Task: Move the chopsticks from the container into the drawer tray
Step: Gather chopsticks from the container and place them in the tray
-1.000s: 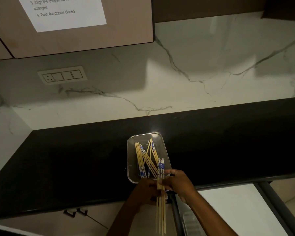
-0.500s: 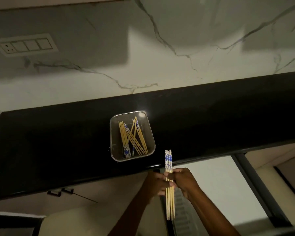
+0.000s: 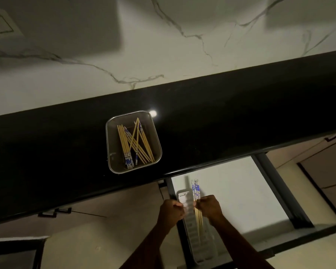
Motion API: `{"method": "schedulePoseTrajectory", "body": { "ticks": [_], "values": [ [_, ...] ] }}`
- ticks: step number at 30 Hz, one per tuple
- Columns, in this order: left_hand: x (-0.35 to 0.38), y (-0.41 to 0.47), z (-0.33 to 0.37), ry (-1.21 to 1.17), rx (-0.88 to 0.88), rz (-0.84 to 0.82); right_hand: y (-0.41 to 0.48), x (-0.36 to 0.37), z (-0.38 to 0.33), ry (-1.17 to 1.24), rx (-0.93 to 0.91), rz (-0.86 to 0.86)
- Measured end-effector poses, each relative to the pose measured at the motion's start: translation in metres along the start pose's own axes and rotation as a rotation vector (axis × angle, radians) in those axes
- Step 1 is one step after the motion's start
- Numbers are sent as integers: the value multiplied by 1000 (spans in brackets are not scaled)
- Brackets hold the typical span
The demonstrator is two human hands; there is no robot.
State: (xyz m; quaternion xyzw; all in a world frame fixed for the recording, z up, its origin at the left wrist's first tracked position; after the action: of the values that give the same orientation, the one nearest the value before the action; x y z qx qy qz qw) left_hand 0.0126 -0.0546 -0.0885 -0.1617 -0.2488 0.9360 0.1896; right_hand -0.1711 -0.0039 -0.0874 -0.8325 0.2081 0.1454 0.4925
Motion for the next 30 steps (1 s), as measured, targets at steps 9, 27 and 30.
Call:
{"method": "schedulePoseTrajectory", "body": {
  "ticks": [9,27,30],
  "values": [
    [0,2,-13,248,71,-15,6,44,13,-407,-66,21],
    [-3,8,-26,323,81,-73,13,68,35,-458,-73,-39],
    [4,9,-18,397,127,-81,10,67,34,-482,-104,-31]
  ]
}}
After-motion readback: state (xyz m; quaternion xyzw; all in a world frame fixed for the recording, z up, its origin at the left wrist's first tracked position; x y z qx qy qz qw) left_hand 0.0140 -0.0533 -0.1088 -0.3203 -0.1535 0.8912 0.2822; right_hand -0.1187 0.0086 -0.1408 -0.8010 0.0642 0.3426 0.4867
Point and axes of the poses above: each hand's wrist, its own y-axis towards the middle knuckle, its own x-axis out of the palm, z = x × y, the point moved 9 cm from there along y, towards the middle knuckle, and after that the axes turned 9 degrees about x, right-handed, at the moved point
